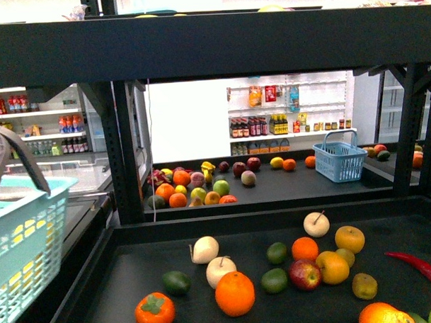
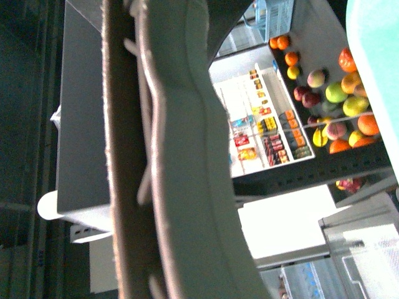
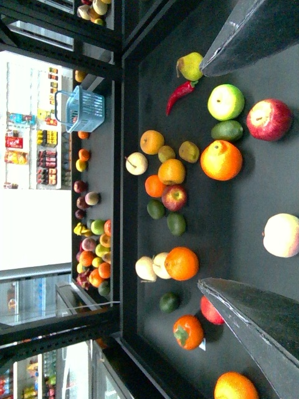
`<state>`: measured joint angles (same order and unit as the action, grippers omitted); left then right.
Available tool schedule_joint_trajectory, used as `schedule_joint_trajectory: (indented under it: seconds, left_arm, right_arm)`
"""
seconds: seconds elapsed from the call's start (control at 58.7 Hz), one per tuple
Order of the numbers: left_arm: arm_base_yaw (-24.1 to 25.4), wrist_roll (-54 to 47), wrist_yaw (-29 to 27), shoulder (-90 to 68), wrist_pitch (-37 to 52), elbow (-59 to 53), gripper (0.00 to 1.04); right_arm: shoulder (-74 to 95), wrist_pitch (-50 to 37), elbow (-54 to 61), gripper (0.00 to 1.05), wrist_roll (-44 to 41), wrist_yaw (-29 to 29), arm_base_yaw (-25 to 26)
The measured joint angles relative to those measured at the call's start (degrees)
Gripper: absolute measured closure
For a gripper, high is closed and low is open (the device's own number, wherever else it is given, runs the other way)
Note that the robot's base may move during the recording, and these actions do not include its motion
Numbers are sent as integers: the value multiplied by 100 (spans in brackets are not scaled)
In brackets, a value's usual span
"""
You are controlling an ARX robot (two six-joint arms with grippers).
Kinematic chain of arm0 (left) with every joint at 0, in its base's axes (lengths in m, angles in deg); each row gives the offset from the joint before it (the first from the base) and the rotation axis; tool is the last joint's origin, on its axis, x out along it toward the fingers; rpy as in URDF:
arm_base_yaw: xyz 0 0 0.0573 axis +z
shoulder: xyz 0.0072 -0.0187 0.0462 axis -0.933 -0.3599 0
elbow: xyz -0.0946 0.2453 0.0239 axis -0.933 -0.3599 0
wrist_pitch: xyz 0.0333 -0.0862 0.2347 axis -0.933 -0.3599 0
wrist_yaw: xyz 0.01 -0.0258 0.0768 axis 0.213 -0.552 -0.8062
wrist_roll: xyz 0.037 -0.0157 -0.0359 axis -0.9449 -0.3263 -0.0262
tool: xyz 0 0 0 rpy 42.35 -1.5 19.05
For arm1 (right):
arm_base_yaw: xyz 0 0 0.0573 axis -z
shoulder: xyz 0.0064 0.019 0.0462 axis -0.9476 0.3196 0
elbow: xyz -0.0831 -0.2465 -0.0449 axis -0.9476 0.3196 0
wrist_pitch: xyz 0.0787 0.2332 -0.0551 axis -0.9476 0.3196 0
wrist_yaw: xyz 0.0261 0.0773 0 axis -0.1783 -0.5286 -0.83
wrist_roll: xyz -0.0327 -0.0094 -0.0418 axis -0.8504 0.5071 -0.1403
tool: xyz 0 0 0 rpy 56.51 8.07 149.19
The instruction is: Pick lemon from shelf
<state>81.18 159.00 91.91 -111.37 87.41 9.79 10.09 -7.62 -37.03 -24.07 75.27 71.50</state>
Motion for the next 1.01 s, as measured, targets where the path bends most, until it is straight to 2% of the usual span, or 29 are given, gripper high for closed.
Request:
schedule_joint_trajectory:
  seconds: [0.29,0.903,1.005]
  left_arm:
    - [568,208,-20,-190,417,-2,98]
    - [820,629,278,-658,874,-258,98]
    - [837,463,291,-658,767,-284,81]
  right_arm:
    - [0,2,0,7,0,2,0]
    - [0,0,0,7,-2,0,0]
    - [0,0,0,7,0,0,0]
